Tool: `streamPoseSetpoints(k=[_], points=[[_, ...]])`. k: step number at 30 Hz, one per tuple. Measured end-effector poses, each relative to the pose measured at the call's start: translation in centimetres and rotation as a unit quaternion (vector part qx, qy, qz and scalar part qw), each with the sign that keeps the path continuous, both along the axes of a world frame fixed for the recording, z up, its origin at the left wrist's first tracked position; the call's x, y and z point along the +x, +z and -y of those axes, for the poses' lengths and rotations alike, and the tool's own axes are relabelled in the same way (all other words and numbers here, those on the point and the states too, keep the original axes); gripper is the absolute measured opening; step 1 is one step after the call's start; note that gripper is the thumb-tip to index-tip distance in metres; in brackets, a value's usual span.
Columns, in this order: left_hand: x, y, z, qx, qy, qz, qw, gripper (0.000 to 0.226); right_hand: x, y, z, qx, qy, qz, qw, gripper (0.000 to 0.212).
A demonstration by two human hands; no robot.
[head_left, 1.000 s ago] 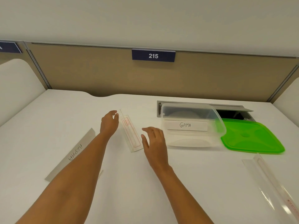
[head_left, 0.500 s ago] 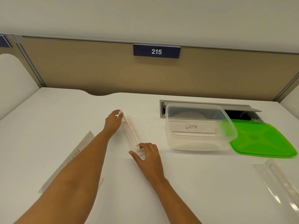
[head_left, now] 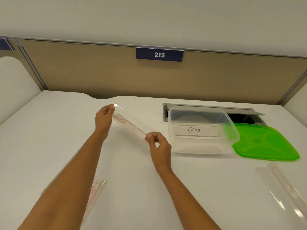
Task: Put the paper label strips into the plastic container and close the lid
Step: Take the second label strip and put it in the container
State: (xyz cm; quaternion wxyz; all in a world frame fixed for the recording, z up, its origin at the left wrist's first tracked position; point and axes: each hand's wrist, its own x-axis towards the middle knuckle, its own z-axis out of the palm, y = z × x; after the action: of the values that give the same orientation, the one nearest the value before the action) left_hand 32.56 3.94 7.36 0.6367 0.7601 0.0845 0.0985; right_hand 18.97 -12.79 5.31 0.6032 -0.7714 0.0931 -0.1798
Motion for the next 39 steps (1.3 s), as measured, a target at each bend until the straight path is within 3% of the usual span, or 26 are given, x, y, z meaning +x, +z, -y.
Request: streamPoseSetpoints(k=[3,6,11,17,21,28,36,39], points=[[-1.6,1.9,-0.7,-0.089,0.012,0.035,0.995,0.031,0.5,3.3,1.0,0.103,-0.022,0.002,0.994,0.019],[-4.0,3.5,-0.7,-0.12,-0.025,0.076,0.99,0.027,1.3,6.4,2.7,0.176,-0.023,-0.032,0.983,0.02],[-7.4,5.7,0.7,-0.12,-0.105,0.12,0.98,0.018,1.5,10.3,5.8,0.222,-0.018,-0.053,0.973,0.022],[-9.7,7.4,2.1,-0.102,-0.182,0.116,0.971,0.034,0.6,13.1,8.8,0.264,-0.025,-0.052,0.963,0.014],[-10.4,8.8,3.2,-0.124,-0.165,0.105,0.973,0.022,-0.4,13.2,10.2,0.191,0.02,-0.021,0.981,0.013],[-11.3,10.6,5.7,-0.144,-0.149,0.085,0.975,0.006,-2.4,13.4,13.6,-0.079,0.053,0.029,0.995,0.029],[-12.1,11.4,8.8,-0.148,-0.155,0.046,0.976,0.013,-3.5,14.9,17.5,-0.105,0.08,0.03,0.991,0.025],[-12.3,11.2,9.2,-0.003,-0.148,0.039,0.988,0.033,-3.8,15.1,18.8,-0.097,0.088,0.039,0.991,0.02]])
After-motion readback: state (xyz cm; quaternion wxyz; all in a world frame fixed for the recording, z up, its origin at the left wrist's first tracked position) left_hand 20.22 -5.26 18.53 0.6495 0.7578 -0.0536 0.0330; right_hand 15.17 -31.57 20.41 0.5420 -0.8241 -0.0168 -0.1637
